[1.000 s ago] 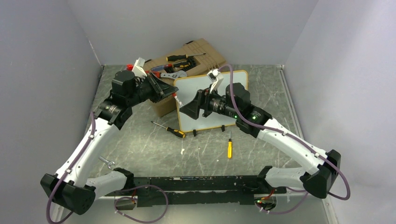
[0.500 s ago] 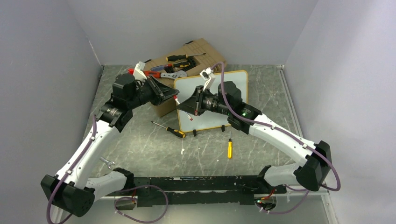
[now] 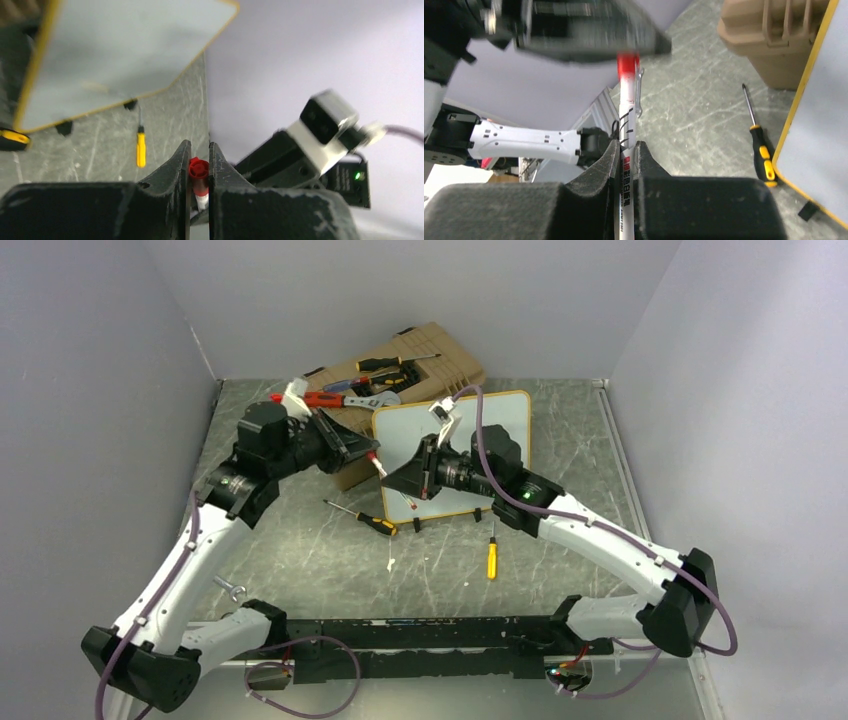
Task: Write a sentence on the whiteboard
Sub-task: Open the whiteboard marker at the center of the board, then place the pen cap at the center of the board.
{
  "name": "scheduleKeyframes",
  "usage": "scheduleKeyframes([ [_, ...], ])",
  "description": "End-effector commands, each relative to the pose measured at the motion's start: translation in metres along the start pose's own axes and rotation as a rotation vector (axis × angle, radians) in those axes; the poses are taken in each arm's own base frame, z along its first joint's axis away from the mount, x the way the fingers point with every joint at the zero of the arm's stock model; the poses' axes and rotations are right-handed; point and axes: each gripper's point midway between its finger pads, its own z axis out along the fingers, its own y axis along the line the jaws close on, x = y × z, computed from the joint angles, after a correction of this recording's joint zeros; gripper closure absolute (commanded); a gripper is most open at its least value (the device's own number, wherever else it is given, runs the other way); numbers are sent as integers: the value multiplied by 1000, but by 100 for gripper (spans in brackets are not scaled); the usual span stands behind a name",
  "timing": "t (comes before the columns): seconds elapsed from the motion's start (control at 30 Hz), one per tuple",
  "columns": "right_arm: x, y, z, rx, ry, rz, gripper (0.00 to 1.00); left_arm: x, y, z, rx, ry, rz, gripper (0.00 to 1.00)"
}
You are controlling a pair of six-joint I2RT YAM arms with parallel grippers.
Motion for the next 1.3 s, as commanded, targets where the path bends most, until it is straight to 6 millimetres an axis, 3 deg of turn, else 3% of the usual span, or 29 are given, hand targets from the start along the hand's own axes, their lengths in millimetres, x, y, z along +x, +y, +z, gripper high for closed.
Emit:
scheduleKeyframes([
  [0.0,16,4,-22,-7,77,-25,100,-60,-14,-30,-12,-252,31,100],
  [0.23,38,0,-38,35,138,-1,100,-83,-7,-45,-24,-347,-4,100],
  [0.3,43,-6,-46,72,132,14,100,-100,6,-61,-108,-424,65,100],
  [0.4,42,-16,-59,145,90,13,100,-105,37,-78,-290,-445,166,100],
  [0.47,37,-23,-68,199,48,10,100,-98,64,-81,-394,-412,206,100],
  [0.67,22,-46,-83,342,-84,59,100,-54,172,-83,-680,-260,187,100],
  [0.93,21,-78,-91,492,-168,107,100,-17,270,-66,-848,-109,111,100],
  [1.1,23,-85,-88,510,-178,110,100,-3,315,-58,-920,-51,64,100],
  [1.27,24,-90,-86,528,-166,90,100,4,336,-54,-954,-8,42,100],
])
